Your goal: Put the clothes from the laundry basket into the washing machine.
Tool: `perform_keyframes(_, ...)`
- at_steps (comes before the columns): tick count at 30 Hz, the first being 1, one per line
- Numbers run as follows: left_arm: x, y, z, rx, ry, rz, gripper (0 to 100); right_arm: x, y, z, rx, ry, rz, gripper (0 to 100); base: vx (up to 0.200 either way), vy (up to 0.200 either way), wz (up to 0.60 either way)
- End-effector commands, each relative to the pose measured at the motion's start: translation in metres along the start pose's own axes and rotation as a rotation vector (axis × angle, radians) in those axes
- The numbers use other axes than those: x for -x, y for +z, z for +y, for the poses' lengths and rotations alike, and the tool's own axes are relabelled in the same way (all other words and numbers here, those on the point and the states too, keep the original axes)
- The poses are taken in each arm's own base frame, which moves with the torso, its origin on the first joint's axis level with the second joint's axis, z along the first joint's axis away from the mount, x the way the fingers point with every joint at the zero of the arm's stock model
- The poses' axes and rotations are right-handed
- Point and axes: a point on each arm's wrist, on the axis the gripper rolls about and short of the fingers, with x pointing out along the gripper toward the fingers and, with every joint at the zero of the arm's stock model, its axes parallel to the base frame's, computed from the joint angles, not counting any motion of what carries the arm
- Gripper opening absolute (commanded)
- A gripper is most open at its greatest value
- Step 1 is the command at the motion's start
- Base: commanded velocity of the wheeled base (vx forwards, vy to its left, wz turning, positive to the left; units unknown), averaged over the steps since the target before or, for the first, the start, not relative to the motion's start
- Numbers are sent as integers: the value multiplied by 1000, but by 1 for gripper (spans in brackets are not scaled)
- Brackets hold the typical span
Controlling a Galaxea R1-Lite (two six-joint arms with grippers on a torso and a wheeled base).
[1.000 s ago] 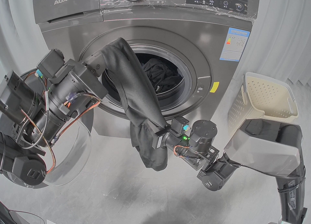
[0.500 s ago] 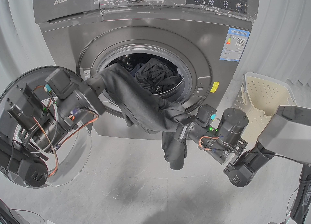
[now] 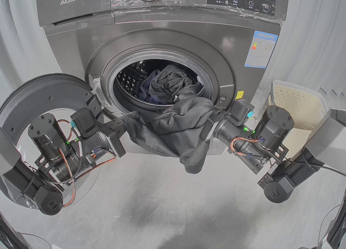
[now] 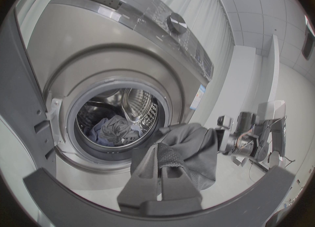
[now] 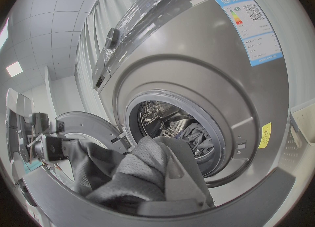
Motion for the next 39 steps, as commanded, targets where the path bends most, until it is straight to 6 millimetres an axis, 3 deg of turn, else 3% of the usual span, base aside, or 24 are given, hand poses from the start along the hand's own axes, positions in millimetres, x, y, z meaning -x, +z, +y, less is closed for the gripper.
perform_keyframes(1,-3,-22,4,1,7,69,0,2,13,10,-6,17,-31,0,0,0,0)
perform_keyframes(9,-7,-42,8,-11,11,112,0,2,14,14,-7,30,-33,0,0,0,0)
perform_keyframes(23,-8,-42,8,-11,9,111,0,2,12,15,-7,32,-28,0,0,0,0)
perform_keyframes(24,-6,-43,10,-10,14,121,100,2,13,15,-7,31,-30,0,0,0,0)
perform_keyframes(27,-2,-50,10,6,16,159,100,1,13,12,-5,25,-33,0,0,0,0)
perform_keyframes(36,28,-106,2,-36,-71,426,100,-2,18,9,-3,18,-54,0,0,0,0)
perform_keyframes(39,29,-114,3,-41,-73,457,100,-2,19,8,-2,15,-56,0,0,0,0)
